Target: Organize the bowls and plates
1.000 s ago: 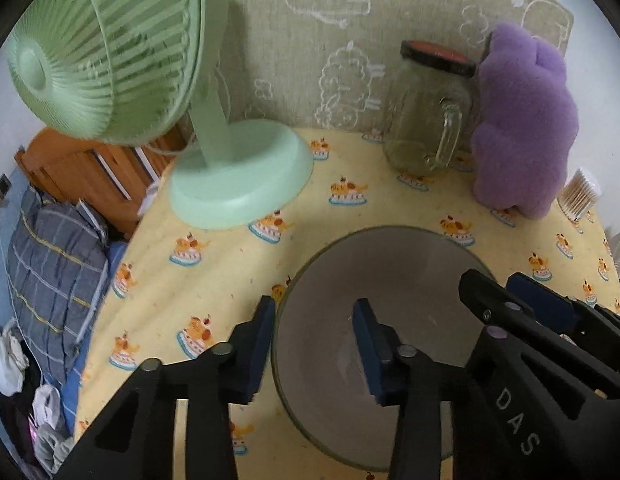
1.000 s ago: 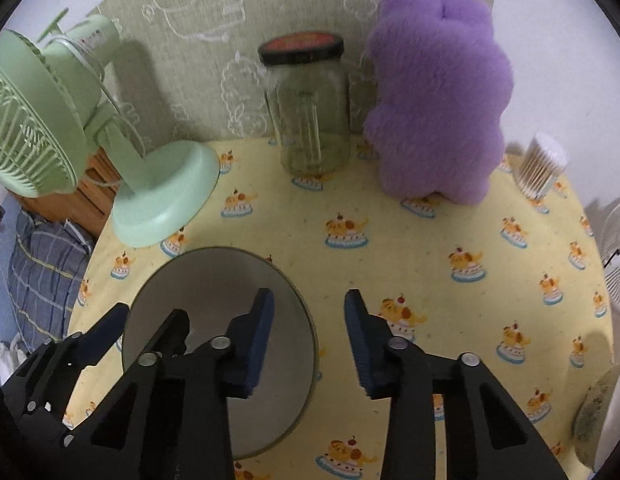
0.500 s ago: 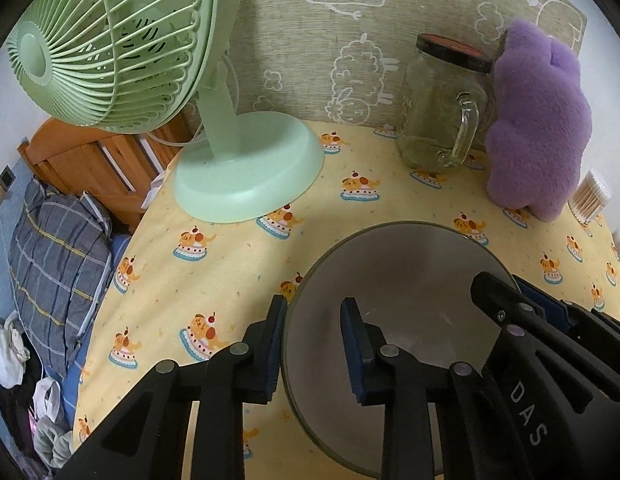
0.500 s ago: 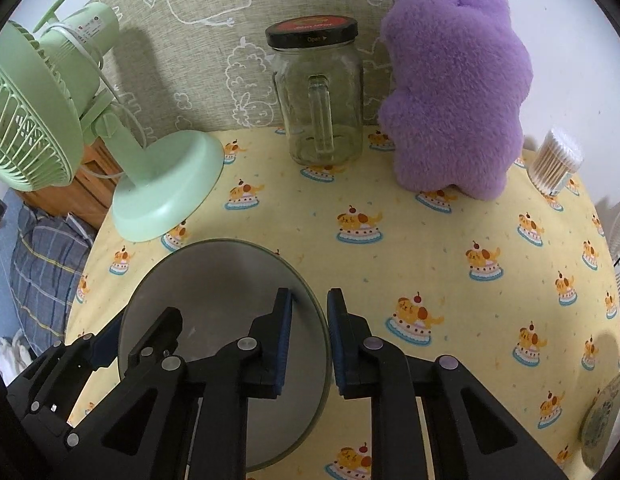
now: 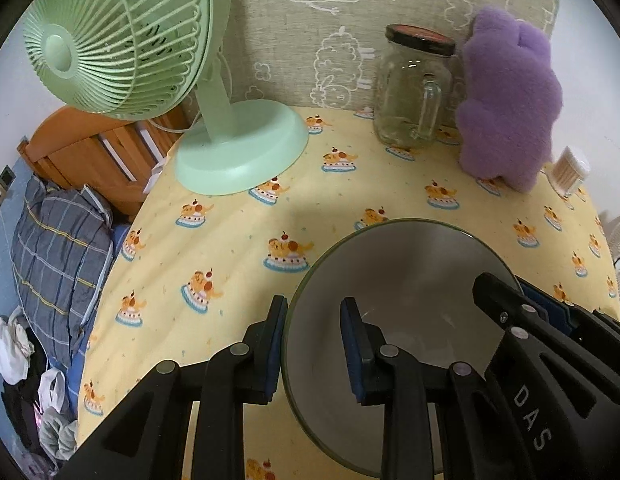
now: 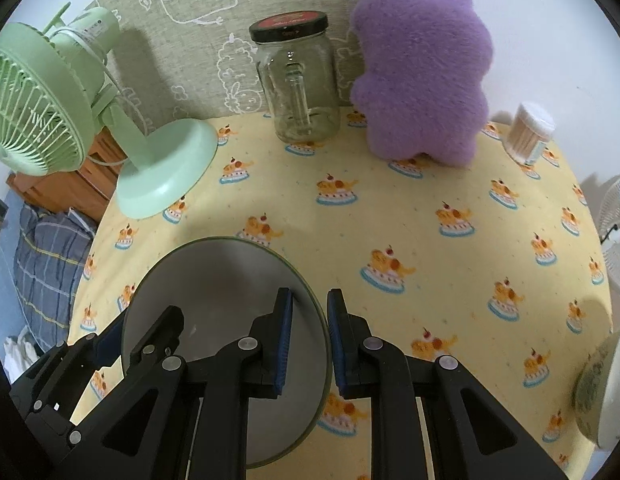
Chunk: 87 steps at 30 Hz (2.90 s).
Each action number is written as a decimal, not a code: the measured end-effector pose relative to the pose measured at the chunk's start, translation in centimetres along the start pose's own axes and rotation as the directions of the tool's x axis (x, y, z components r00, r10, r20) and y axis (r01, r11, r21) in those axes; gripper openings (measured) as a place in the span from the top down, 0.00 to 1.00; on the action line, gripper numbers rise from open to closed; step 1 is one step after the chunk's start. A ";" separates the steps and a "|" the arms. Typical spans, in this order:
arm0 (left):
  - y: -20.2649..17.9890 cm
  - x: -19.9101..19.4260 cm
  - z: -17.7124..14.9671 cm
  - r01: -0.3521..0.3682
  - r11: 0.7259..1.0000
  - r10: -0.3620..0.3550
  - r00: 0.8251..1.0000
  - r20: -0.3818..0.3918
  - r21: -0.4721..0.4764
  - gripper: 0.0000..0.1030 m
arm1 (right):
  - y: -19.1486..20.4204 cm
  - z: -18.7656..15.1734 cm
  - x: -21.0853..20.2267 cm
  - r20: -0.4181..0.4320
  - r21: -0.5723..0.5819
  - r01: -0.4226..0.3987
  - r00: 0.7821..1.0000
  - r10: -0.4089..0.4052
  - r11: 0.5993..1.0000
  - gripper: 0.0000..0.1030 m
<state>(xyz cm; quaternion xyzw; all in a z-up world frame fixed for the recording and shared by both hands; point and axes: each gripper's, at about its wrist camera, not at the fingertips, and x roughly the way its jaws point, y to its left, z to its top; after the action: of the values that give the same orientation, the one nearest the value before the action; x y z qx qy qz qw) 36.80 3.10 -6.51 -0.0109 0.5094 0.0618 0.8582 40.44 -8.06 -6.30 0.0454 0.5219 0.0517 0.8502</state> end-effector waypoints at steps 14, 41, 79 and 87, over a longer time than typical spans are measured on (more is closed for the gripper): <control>0.8 -6.6 -2.5 0.009 1.000 -0.009 0.999 0.049 -0.011 0.75 | 0.8 -2.9 -7.0 0.046 0.006 -0.002 0.999 0.001 1.000 0.79; 5.0 -15.8 -12.8 0.088 0.995 -0.090 0.995 0.050 0.056 0.75 | 4.5 -14.9 -17.6 0.069 0.059 0.073 0.995 -0.077 0.996 0.79; 6.8 -11.3 -19.9 0.184 0.969 -0.164 0.978 -0.126 0.168 0.75 | 6.2 -23.3 -13.7 -0.081 0.121 0.186 0.981 -0.177 0.975 0.79; 6.2 -10.6 -19.9 0.186 0.963 -0.165 0.979 -0.118 0.193 0.75 | 5.8 -23.4 -13.1 -0.076 0.123 0.192 0.980 -0.184 0.974 0.80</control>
<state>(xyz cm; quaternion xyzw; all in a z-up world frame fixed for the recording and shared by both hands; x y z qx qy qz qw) 13.70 6.64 -6.54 0.0287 0.5526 -0.0677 0.8302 13.37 -3.60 -4.52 0.0493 0.5530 -0.0615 0.8294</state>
